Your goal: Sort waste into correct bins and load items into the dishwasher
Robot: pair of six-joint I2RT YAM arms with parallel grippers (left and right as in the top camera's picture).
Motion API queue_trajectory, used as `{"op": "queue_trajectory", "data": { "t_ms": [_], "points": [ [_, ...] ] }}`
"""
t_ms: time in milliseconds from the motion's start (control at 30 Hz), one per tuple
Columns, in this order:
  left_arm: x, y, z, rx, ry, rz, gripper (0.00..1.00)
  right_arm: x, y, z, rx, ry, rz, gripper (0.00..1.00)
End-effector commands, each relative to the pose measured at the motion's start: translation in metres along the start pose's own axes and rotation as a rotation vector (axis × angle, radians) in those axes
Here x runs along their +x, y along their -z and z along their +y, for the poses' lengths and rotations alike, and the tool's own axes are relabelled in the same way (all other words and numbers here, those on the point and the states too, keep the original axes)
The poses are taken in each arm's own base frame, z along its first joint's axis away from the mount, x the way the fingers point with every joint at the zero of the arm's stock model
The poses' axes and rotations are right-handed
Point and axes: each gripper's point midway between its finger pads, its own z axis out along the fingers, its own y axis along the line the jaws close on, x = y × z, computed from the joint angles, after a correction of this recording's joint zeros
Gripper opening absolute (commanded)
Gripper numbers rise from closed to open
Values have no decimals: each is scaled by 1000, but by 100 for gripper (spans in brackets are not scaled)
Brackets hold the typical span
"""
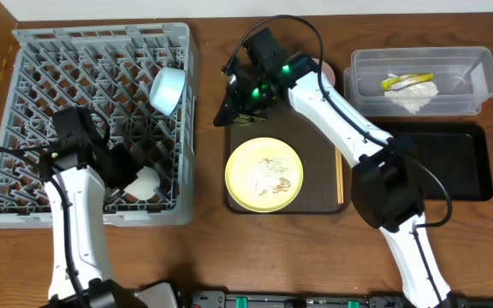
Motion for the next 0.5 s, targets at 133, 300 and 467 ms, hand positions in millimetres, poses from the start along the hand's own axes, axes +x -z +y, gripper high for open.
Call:
{"op": "queue_trajectory", "data": {
  "t_ms": [133,300,467],
  "points": [
    [21,-9,-17,117,-11,85,8,-5,19,12,-15,36,-33,4],
    [13,10,-27,176,-21,23,8,-5,19,12,-15,36,-32,1],
    [-1,54,-33,222,-48,-138,8,-4,19,12,-14,64,-30,1]
  ]
}}
